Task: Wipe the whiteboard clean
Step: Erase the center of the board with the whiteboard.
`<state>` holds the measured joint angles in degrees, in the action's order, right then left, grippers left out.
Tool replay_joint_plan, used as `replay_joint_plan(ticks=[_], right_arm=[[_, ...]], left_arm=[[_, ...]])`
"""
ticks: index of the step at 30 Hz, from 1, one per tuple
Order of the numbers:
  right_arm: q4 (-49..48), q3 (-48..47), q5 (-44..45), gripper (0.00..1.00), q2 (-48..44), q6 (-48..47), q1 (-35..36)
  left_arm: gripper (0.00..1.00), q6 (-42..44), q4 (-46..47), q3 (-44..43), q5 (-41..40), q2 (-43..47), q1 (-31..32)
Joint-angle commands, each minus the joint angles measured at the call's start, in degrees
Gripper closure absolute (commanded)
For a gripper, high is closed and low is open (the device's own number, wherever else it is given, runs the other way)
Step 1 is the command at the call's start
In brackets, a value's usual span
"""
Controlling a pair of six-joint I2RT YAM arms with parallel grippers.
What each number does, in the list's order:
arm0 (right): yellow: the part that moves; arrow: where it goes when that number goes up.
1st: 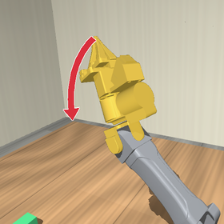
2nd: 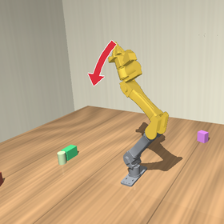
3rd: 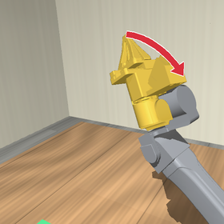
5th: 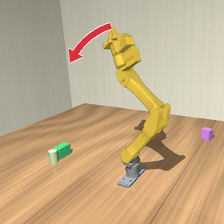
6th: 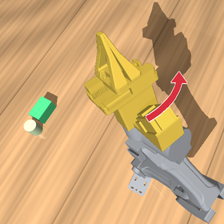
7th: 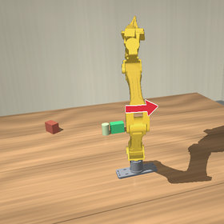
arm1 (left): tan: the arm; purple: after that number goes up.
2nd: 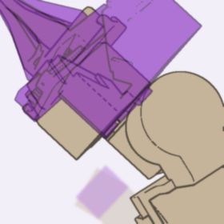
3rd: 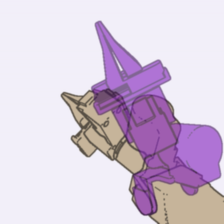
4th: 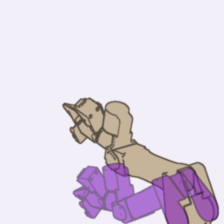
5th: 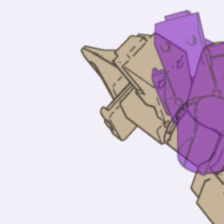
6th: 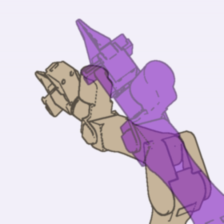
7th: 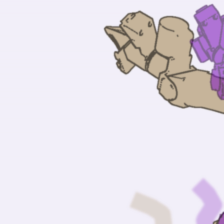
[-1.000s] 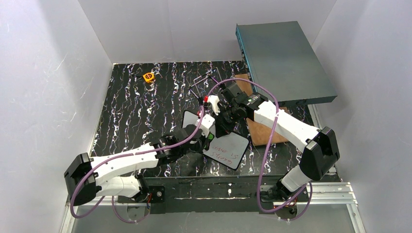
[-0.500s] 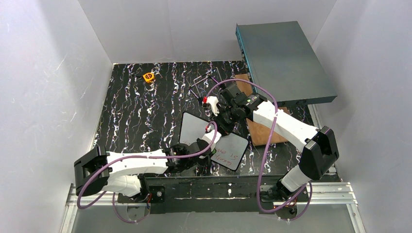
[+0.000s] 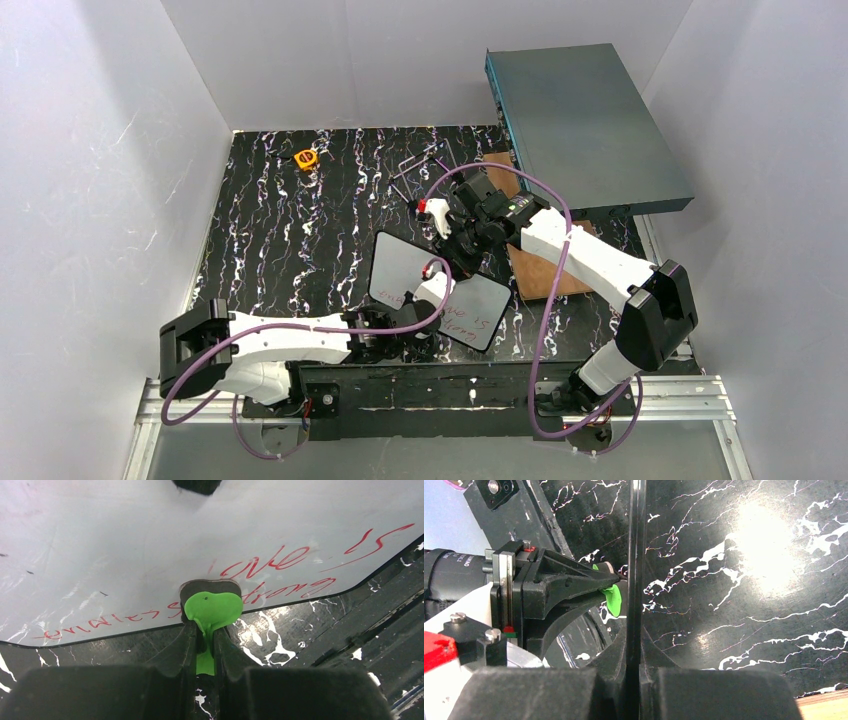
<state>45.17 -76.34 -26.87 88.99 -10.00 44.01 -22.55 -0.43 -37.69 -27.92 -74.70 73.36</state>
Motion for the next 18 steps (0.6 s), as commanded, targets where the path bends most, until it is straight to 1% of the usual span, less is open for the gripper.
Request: replay_joint_plan(ticks=[1,11,16,18], right_arm=[[-3.56,-0.98,-4.5,0.99,-0.58,-1.56,1.09],[-3.51,-0.99,-4.37,0.99,-0.58,-1.52,1.13],[-3.57,-1.12,-4.59,0.99,-0.31,-1.43,1.08],[-3.51,-1.07,-4.59,0.99,-0.31,-1.43,1.08]], left_arm=[[1.0,-3.27,-1.31,1.58,-5.97,-0.25,0.91],[1.0,-2.92,-1.06,1.24,-6.99,0.6,1.43],[1.0,-0.53,0.07,-0.79,-8.65,1.65,1.43],[1.0,0.95,1.88,-1.8,-9.68,2.27,1.42]])
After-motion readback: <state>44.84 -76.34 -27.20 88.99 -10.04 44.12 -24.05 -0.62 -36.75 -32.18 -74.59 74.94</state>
